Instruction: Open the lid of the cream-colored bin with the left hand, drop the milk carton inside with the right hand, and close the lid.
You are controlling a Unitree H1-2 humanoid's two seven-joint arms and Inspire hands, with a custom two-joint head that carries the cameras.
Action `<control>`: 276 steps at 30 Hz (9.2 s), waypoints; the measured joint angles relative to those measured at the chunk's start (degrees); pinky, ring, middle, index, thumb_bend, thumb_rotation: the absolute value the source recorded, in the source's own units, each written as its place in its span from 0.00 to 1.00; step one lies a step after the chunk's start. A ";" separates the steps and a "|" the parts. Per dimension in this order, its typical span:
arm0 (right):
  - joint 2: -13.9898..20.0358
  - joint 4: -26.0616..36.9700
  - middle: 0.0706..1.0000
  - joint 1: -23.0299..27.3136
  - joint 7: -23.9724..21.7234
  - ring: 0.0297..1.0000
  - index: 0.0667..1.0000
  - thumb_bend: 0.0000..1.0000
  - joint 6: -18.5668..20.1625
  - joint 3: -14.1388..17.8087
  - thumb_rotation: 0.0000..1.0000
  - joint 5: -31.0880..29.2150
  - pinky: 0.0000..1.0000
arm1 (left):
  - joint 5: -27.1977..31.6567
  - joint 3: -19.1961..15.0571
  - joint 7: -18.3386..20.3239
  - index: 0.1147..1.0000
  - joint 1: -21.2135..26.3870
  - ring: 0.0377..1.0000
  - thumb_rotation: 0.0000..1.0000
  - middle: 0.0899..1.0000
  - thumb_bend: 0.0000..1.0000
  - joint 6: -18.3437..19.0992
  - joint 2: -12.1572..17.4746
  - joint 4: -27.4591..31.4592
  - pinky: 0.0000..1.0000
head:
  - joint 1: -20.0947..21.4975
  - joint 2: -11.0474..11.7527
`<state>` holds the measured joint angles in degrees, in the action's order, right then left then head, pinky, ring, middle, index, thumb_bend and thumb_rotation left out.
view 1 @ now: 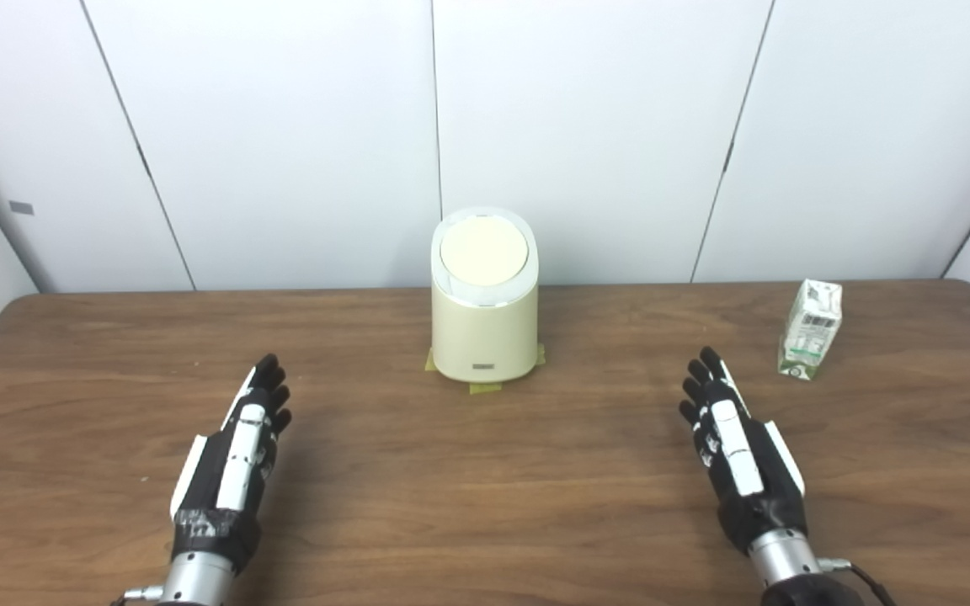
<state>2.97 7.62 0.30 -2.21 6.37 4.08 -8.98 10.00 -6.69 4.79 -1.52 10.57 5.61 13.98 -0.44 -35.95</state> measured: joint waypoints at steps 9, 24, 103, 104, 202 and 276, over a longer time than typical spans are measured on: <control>-0.06 1.76 0.99 -0.14 0.02 0.98 0.99 0.60 1.22 -0.26 0.81 -0.01 0.99 | 0.00 0.22 0.16 0.99 0.00 1.00 0.82 1.00 0.40 1.12 0.36 0.41 1.00 | -0.18 -0.35; -0.06 1.68 0.99 -0.13 0.03 0.98 1.00 0.62 1.79 -0.63 0.82 0.58 0.99 | 0.00 1.00 0.74 1.00 -0.01 1.00 0.76 1.00 0.47 1.81 1.81 0.41 1.00 | -0.26 -0.09; -0.28 4.51 0.97 0.00 -0.05 0.97 0.99 0.63 5.60 -1.52 0.83 0.61 0.95 | -41.50 36.21 20.03 0.95 66.41 0.95 0.00 0.98 0.86 6.38 9.71 -44.01 0.83 | -0.26 -0.26; -0.28 4.51 0.97 0.00 -0.05 0.97 0.99 0.63 5.71 -1.52 0.83 0.60 0.95 | -41.68 36.21 20.03 0.95 66.38 0.95 0.00 0.98 0.86 6.21 9.70 -44.18 0.83 | -0.26 -0.26; 9.12 13.59 0.81 -2.56 6.08 0.77 0.78 0.87 5.06 15.29 0.13 1.21 0.72 | -8.90 1.53 0.30 0.94 4.12 0.92 0.81 0.93 0.47 11.43 -5.80 8.05 0.92 | 15.46 -2.72; 28.03 -35.20 0.46 28.83 6.39 0.49 0.50 0.61 6.44 -4.19 0.00 27.49 0.45 | -3.12 2.60 0.05 0.99 4.91 0.97 0.81 0.98 0.36 16.60 2.89 11.89 1.00 | 20.48 -4.39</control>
<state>31.01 -27.58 29.13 4.19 12.81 -0.11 18.51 6.89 -4.08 4.83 3.38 27.16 8.50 25.87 20.04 -40.34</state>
